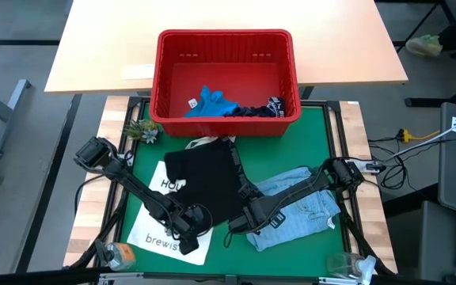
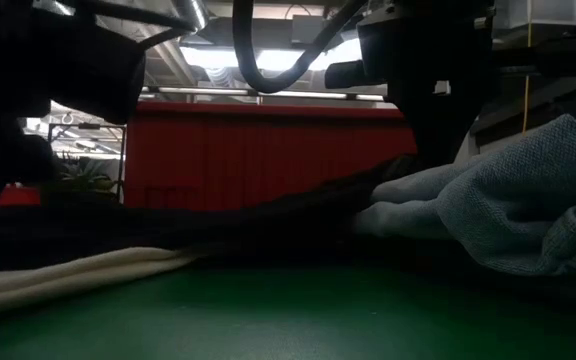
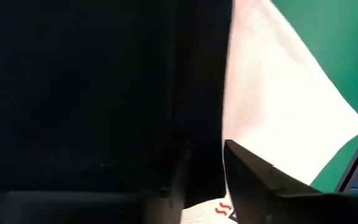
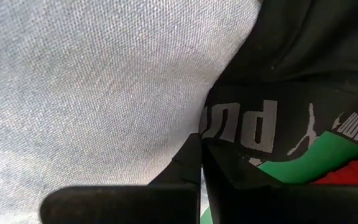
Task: Fold Laundry from Bin
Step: Fold the black boxer
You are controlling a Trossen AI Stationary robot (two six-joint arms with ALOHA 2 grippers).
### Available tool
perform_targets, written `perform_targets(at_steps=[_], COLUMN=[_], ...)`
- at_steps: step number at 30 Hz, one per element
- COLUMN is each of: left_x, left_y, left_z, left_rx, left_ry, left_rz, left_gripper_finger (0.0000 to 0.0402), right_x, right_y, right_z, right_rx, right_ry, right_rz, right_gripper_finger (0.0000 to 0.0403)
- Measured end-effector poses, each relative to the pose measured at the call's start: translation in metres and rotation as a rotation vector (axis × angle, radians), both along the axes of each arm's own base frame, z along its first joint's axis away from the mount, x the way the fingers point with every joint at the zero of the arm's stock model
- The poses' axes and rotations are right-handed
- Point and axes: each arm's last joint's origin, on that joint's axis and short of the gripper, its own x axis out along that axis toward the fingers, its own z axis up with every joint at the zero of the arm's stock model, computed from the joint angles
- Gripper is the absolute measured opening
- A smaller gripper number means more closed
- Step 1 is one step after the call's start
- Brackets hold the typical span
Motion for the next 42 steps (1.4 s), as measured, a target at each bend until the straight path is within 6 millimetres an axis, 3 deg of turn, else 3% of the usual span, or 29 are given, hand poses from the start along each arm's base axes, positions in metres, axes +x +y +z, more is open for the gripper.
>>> perform_targets(at_steps=[5,7,15,31,36,42], left_x=[-0.001,-0.001,-0.002,-0.003,-0.009,-0.012], left_y=[0.0,-0.001,-0.006,-0.048,-0.06,-0.069], left_z=[-0.001,-0.001,0.023,0.088,0.109,0.118], left_rx=[-0.018,-0.033,-0.078,-0.119,-0.109,-0.122], left_ry=[0.019,0.03,-0.021,-0.081,-0.094,-0.125], left_rz=[0.007,0.014,0.003,-0.099,-0.104,-0.082], left_gripper_finger=[0.0018,0.0006,0.0001,0.0,0.0,0.0], right_x=[0.0,-0.001,-0.003,0.001,-0.004,-0.007], right_y=[0.0,0.0,-0.001,0.011,0.018,0.019], right_z=[0.0,0.0,0.003,0.061,0.069,0.071], right_rx=[-0.001,-0.005,-0.007,0.124,0.148,0.195], right_ry=[0.003,0.012,0.018,-0.044,-0.058,-0.042], right_rz=[0.0,0.0,0.0,0.001,0.019,0.019], right_gripper_finger=[0.0005,0.0005,0.0005,0.0005,0.0005,0.0005])
